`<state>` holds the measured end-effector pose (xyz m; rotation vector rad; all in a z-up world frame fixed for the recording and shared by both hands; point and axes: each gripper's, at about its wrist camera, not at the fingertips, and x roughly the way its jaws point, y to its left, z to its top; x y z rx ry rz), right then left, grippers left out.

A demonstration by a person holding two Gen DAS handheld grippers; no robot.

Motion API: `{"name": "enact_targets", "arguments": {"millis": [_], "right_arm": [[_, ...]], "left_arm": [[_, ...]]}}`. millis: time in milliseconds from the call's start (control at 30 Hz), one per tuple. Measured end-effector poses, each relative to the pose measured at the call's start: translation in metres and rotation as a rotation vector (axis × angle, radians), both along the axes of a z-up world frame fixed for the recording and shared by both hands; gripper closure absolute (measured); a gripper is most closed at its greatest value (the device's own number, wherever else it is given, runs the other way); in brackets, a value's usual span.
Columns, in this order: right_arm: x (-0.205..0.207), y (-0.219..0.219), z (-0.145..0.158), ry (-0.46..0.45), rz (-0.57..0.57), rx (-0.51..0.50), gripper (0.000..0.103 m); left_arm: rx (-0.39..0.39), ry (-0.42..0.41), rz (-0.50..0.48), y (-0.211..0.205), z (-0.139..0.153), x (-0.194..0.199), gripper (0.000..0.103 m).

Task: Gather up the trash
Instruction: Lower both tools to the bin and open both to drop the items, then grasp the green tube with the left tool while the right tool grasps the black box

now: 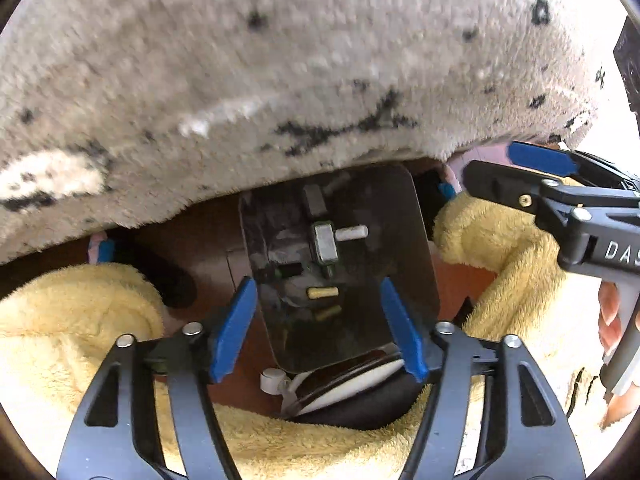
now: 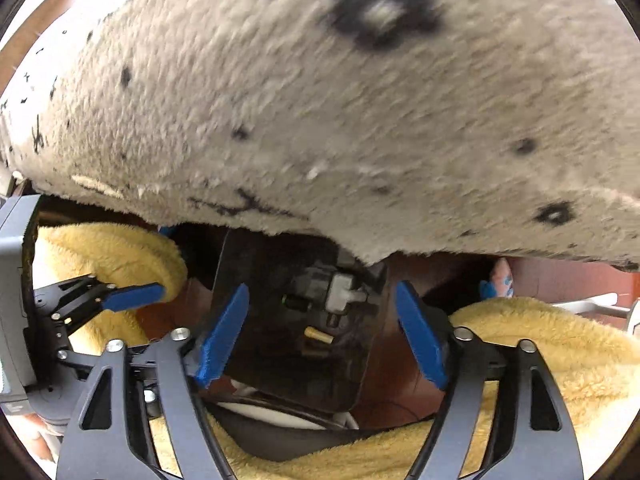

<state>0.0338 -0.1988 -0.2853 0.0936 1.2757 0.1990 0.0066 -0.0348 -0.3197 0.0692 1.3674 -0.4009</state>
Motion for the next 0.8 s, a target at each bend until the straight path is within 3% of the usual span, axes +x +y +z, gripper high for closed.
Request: {"name": "enact_targets", "arguments": {"millis": [67,133,233,500,800], "right_arm": [[0.000,-0.003,0.009,-0.032,-0.015,-0.029,0.010],[-0.001,-0.008,0.019,-0.056,-0.032,-0.053,0.010],[-0.002,-0.018,0.032,-0.082,-0.055,-0.054,0.010],[-0.001,-0.040,0.074,-0.202,-0.087,-0.050,0.010],[0.015,-0.059,0.126,-0.349,-0.130,-0.076,0.010]], "left_arm": [[0.000,-0.039,0.005,0.003,0.012,0.000,0.030],[-0.003,-0.081,0.014,0.004,0.026,0.002,0.020],[-0.004,-0.139,0.026,0.008,0.046,0.003,0.014],[0.005,-0.300,0.070,0.024,0.103,0.010,0.010],[0.032,-0.407,0.121,0.045,0.137,0.035,0.010]]}}
